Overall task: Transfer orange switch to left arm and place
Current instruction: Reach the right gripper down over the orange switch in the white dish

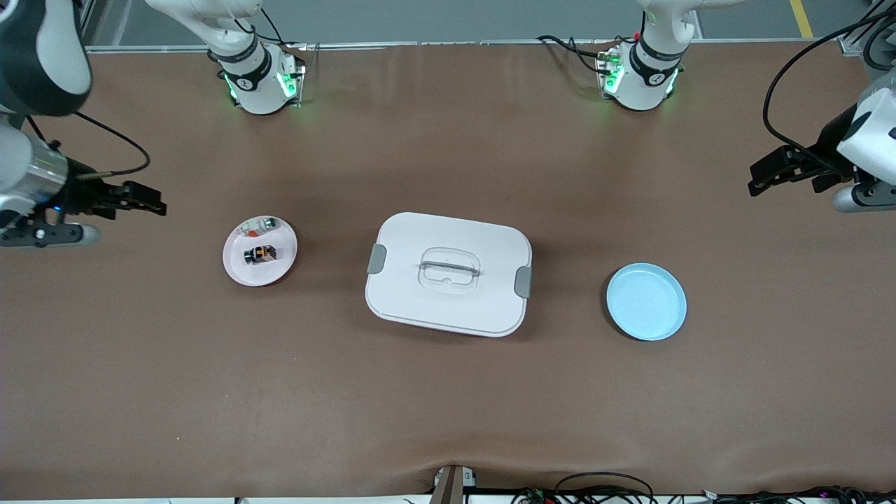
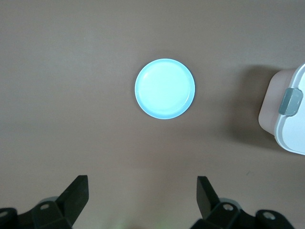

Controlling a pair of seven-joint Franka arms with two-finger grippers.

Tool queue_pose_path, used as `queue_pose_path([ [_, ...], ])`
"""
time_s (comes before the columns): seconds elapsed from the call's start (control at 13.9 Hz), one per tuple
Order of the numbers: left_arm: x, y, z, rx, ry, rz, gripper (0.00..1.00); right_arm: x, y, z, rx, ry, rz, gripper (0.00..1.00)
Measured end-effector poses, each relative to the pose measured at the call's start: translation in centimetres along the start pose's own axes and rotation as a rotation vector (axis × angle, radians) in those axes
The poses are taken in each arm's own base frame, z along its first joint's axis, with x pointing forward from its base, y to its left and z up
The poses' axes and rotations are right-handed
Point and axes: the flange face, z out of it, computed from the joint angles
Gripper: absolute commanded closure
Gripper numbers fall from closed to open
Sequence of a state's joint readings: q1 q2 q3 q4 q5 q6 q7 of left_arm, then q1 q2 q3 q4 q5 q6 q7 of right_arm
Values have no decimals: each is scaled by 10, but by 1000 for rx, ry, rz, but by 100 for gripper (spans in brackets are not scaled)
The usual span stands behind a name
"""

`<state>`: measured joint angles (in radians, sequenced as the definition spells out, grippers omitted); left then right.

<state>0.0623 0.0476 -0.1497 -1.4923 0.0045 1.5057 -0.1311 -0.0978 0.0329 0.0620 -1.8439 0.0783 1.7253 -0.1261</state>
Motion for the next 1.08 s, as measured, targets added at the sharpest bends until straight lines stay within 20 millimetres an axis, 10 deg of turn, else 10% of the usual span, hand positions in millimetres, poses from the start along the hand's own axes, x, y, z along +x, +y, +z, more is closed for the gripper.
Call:
queue_pose_path([
  [0.43, 0, -2, 0, 0, 1, -3, 0, -4, -4, 113, -4, 66, -53, 0],
  [1.08, 17, 2, 26, -4, -26, -2, 0, -13, -32, 211, -41, 152, -175, 0],
])
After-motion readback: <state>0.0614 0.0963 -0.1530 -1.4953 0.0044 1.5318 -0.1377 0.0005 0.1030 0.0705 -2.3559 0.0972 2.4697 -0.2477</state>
